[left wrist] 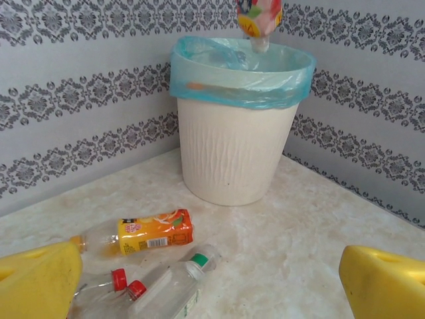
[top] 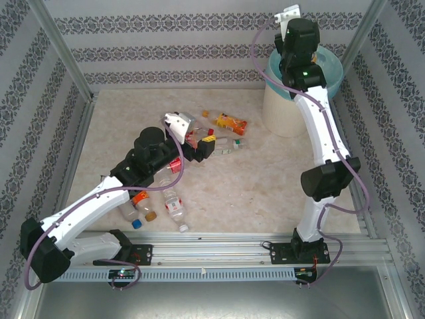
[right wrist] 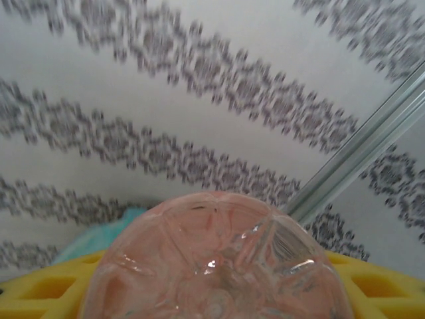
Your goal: Put the plastic bottles in the bin
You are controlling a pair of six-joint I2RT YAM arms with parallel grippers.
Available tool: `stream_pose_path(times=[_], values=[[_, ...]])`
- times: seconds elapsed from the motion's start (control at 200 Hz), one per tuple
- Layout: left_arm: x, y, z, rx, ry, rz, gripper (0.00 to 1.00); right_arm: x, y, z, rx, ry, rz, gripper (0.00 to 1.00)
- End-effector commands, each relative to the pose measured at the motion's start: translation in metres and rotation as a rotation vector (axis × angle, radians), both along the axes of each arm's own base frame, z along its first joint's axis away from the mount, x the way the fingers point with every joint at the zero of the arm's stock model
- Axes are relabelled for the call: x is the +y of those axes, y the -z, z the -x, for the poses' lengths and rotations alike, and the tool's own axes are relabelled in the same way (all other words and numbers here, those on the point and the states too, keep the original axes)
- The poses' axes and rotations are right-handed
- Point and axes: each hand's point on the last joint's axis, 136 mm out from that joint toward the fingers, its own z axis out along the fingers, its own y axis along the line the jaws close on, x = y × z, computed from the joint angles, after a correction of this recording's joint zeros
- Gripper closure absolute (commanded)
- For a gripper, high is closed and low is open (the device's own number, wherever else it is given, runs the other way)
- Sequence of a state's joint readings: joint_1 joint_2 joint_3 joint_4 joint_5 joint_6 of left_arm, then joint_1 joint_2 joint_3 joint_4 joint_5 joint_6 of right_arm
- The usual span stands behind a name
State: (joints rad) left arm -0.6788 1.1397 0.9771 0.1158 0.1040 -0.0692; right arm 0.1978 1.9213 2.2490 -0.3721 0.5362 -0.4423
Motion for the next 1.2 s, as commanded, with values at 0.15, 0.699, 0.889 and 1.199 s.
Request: stream_pose_path(times=[0.15,0.699,0.889,1.199], values=[[-0.006,-0.001,-0.001,0.037,0.023,0.018,0.0,-0.044,0.056,-0.006,0.132,0.09,-0.122,0.45],[-0.007,0.01,-0.005,0.058,0.013,0.002,0.0,-0.094,0.152,-0.016,0.279,0.138,-0.35,0.37],[-0.006,0.013,-0.006,0.063,0.004,-0.004,0.0,-0.101,0.159,-0.017,0.276,0.139,-0.414,0.38],[-0.008,0.014,-0.008,0.065,0.004,0.005,0.0,-0.086,0.094,-0.006,0.065,0.038,-0.476,0.44]])
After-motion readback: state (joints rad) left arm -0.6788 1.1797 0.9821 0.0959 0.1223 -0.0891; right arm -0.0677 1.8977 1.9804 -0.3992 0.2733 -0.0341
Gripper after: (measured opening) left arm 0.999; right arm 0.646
